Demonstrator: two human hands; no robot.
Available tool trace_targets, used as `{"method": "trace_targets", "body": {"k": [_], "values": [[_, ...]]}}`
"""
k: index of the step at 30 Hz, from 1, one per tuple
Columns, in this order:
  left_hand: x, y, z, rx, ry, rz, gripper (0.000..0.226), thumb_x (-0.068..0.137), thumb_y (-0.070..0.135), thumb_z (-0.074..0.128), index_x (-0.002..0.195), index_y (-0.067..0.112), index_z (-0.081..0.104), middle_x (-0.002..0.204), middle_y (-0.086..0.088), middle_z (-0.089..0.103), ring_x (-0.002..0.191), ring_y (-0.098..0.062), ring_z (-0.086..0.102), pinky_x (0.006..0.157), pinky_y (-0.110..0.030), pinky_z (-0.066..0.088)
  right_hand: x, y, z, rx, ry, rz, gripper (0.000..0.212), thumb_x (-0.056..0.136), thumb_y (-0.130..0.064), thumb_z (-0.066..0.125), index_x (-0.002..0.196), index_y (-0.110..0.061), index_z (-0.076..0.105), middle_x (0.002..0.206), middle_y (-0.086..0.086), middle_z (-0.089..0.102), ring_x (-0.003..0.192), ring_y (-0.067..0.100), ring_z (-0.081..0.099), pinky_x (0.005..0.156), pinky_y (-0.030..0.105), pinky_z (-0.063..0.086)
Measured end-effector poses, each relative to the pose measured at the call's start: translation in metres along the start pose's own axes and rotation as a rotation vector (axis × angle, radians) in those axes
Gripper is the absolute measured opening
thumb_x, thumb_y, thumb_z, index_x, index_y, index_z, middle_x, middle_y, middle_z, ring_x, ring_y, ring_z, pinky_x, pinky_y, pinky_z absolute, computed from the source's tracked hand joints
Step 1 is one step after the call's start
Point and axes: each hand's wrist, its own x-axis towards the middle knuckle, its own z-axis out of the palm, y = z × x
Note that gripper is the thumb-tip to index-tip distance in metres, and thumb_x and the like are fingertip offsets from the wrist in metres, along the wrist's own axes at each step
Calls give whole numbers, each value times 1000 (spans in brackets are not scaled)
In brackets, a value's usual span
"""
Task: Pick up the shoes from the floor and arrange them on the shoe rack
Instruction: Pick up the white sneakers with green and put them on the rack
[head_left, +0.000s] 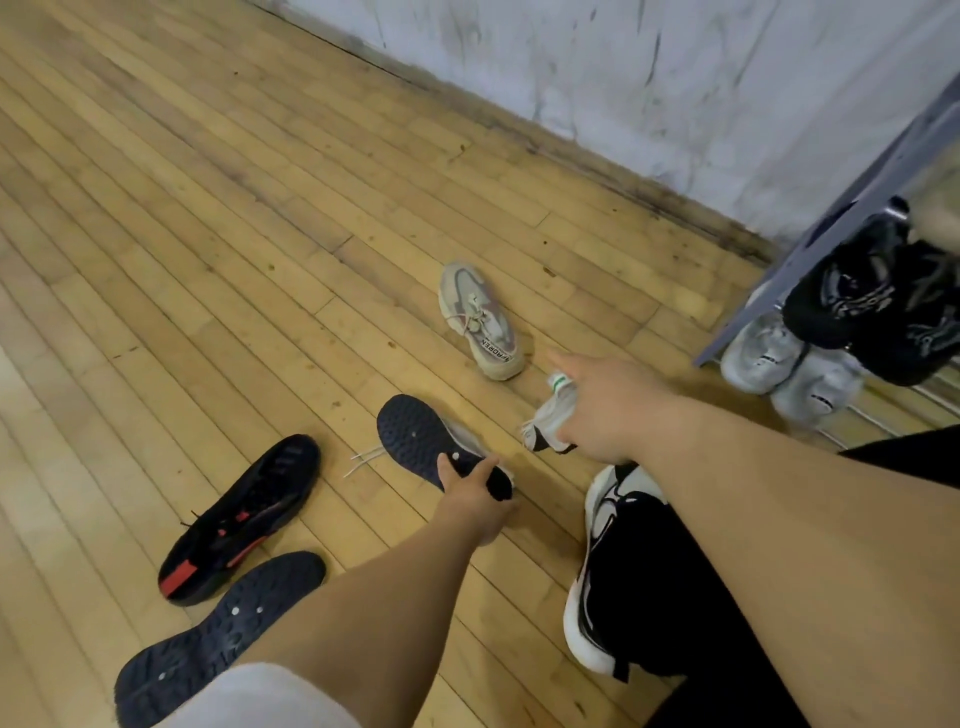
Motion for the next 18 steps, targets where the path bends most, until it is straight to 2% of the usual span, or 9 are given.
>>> {"method": "trace_targets", "body": {"k": [3, 6, 8, 9, 11, 15, 18], "values": [[-11, -9, -4, -166, 116, 18, 52, 87, 36, 78, 130, 40, 50, 164, 3, -16, 134, -43, 39, 71, -25, 53, 4, -3, 0, 37, -9, 6, 83, 95, -19, 62, 163, -34, 17, 159, -1, 42, 134, 25, 50, 96, 32, 50], [-34, -23, -16, -395, 221, 77, 45, 84, 29, 81, 116, 38, 50, 152, 3, 20, 116, -30, 46, 60, -21, 54, 5, -11, -4, 77, 13, -12, 77, 95, -18, 61, 161, -33, 25, 153, 1, 48, 131, 26, 53, 96, 32, 50], [-50, -31, -35, -695, 183, 87, 41, 84, 21, 78, 113, 36, 52, 139, -7, 43, 113, -36, 54, 69, -39, 64, 3, -16, -9, 101, 35, -33, 69, 94, -16, 58, 157, -32, 34, 146, 3, 54, 123, 27, 57, 88, 30, 50], [-61, -33, -48, -895, 128, 68, 40, 85, 14, 75, 113, 33, 53, 135, -11, 49, 114, -40, 56, 79, -50, 64, 2, -19, -11, 109, 35, -43, 67, 94, -16, 57, 156, -32, 36, 144, 3, 55, 120, 27, 57, 84, 29, 49], [-85, -35, -75, -1240, -19, 72, 38, 90, 6, 68, 117, 29, 56, 138, -14, 55, 117, -46, 60, 90, -58, 57, -2, -27, -17, 139, 49, -66, 67, 93, -16, 58, 155, -33, 39, 142, 3, 57, 117, 26, 59, 79, 27, 46], [-129, -10, -123, -1479, -139, 205, 46, 102, 7, 48, 133, 40, 58, 136, -7, 62, 124, -44, 61, 103, -64, 48, -19, -46, -38, 245, 146, -144, 61, 89, -18, 62, 147, -29, 47, 137, 4, 60, 109, 24, 58, 80, 28, 45], [-155, 22, -144, -1609, -208, 339, 48, 97, 11, 50, 138, 35, 60, 135, -12, 68, 125, -47, 62, 105, -67, 44, -51, -57, -68, 293, 268, -227, 59, 91, -19, 62, 147, -28, 47, 138, 3, 58, 110, 24, 56, 84, 32, 48]]}}
